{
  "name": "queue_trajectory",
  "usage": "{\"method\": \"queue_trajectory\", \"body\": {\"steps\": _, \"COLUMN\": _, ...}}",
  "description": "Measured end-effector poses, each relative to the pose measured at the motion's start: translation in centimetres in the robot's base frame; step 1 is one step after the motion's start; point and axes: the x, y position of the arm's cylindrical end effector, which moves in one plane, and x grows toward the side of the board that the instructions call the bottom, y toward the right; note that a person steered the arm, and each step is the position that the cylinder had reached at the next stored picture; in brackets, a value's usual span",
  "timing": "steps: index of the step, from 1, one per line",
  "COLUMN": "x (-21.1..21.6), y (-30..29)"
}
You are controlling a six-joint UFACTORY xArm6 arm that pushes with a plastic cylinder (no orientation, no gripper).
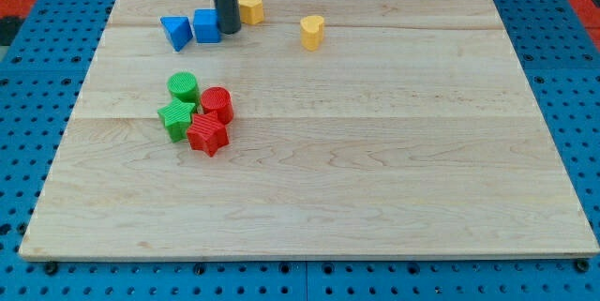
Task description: Slide the red circle towards the bottom left of the board
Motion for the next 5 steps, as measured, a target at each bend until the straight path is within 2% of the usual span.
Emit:
{"method": "queue_trajectory", "body": {"steps": 1, "x": 0.1, "y": -5.0}}
{"method": "queue_trajectory", "body": {"steps": 2, "x": 1.6, "y": -3.7}}
{"method": "queue_trajectory", "body": {"steps": 4, "x": 11.3, "y": 3.2}}
{"method": "queue_trajectory", "body": {"steps": 5, "x": 14.5, "y": 0.6}}
